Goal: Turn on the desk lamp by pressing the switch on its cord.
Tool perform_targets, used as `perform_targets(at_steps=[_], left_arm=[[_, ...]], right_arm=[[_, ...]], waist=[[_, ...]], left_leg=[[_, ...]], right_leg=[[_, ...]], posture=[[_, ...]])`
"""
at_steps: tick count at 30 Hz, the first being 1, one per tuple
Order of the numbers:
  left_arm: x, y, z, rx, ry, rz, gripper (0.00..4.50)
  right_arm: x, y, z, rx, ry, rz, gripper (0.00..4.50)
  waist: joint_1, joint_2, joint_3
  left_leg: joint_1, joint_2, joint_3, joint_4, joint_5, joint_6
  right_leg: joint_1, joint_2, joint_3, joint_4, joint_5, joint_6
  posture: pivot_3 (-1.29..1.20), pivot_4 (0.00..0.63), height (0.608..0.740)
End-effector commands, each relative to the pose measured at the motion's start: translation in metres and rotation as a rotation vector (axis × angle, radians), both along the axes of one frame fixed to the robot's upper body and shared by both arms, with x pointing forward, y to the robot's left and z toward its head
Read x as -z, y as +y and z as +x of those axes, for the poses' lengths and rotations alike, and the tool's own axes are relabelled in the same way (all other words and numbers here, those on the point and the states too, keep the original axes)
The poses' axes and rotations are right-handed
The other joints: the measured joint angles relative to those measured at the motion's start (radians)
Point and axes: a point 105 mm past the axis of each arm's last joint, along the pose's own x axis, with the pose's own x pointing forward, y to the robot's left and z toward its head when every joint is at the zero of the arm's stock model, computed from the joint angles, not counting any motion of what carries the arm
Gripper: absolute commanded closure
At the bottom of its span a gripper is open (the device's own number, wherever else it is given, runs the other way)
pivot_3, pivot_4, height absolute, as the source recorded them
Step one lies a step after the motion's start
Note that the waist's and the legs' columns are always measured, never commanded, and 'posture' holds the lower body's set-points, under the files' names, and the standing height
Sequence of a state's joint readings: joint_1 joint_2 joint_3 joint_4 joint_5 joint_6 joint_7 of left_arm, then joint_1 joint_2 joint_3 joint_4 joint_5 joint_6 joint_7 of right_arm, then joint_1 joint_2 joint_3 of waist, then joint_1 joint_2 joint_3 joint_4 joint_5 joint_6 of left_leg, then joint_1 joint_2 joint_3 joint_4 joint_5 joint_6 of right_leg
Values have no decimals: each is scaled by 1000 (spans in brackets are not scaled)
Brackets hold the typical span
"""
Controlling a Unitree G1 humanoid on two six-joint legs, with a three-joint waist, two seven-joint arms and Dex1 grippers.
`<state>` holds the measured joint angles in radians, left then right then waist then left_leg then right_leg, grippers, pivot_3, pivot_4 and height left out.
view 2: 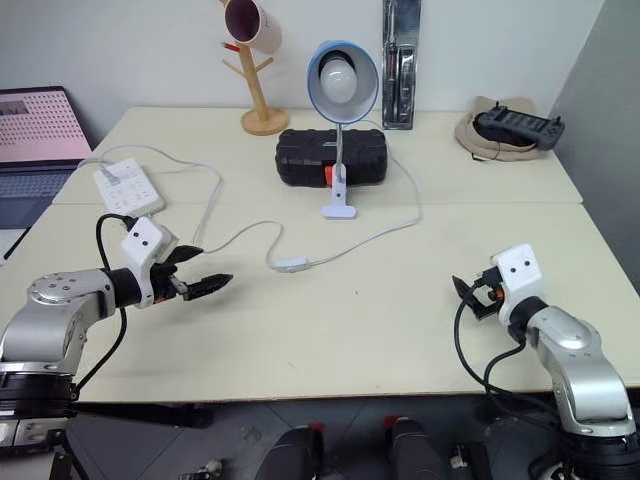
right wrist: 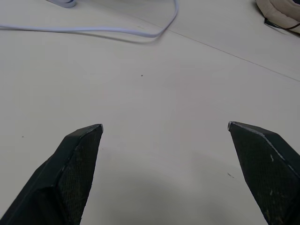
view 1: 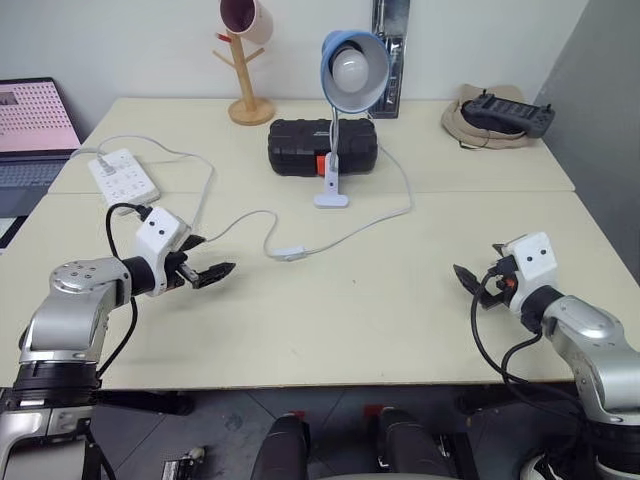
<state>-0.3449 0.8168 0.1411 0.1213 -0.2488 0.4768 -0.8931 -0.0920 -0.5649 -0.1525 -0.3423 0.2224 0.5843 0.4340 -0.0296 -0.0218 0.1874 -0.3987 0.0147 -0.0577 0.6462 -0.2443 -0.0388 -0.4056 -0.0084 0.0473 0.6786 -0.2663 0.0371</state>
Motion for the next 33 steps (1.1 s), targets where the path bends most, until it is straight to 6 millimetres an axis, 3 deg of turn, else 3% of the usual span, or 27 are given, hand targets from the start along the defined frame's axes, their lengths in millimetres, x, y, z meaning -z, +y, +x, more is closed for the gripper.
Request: perform_targets(at_steps=[1, 7, 15, 23, 33], left_arm=[[-19, 1, 0, -9, -65, 5, 35], [-20, -1, -2, 4, -63, 11, 35], [-25, -6, 11, 87, -49, 62, 35], [-29, -38, 26, 423, 13, 144, 35], [-8, -60, 41, 648, 78, 273, 35]], right_arm=[[-10, 8, 2, -53, -37, 1, 0], [-15, 0, 10, -5, -59, 1, 0], [-13, 14, 4, -87, -42, -1, 0], [-18, 36, 1, -231, -28, 9, 0], [-30, 67, -11, -307, -46, 74, 0]], waist=[[0, 0, 0], [-1, 0, 0], [1, 0, 0], [-1, 0, 0], [-2, 0, 0]], left_leg=[[0, 0, 0, 0, 0, 0], [0, 0, 0, 0, 0, 0], [0, 0, 0, 0, 0, 0], [-1, 0, 0, 0, 0, 0], [-1, 0, 0, 0, 0, 0]], right_leg=[[0, 0, 0, 0, 0, 0], [0, 0, 0, 0, 0, 0], [0, 0, 0, 0, 0, 0], [0, 1, 0, 0, 1, -1], [-1, 1, -1, 0, 0, -1]], posture=[[0, 150, 740], [0, 150, 740], [0, 150, 740], [0, 150, 740], [0, 150, 740]])
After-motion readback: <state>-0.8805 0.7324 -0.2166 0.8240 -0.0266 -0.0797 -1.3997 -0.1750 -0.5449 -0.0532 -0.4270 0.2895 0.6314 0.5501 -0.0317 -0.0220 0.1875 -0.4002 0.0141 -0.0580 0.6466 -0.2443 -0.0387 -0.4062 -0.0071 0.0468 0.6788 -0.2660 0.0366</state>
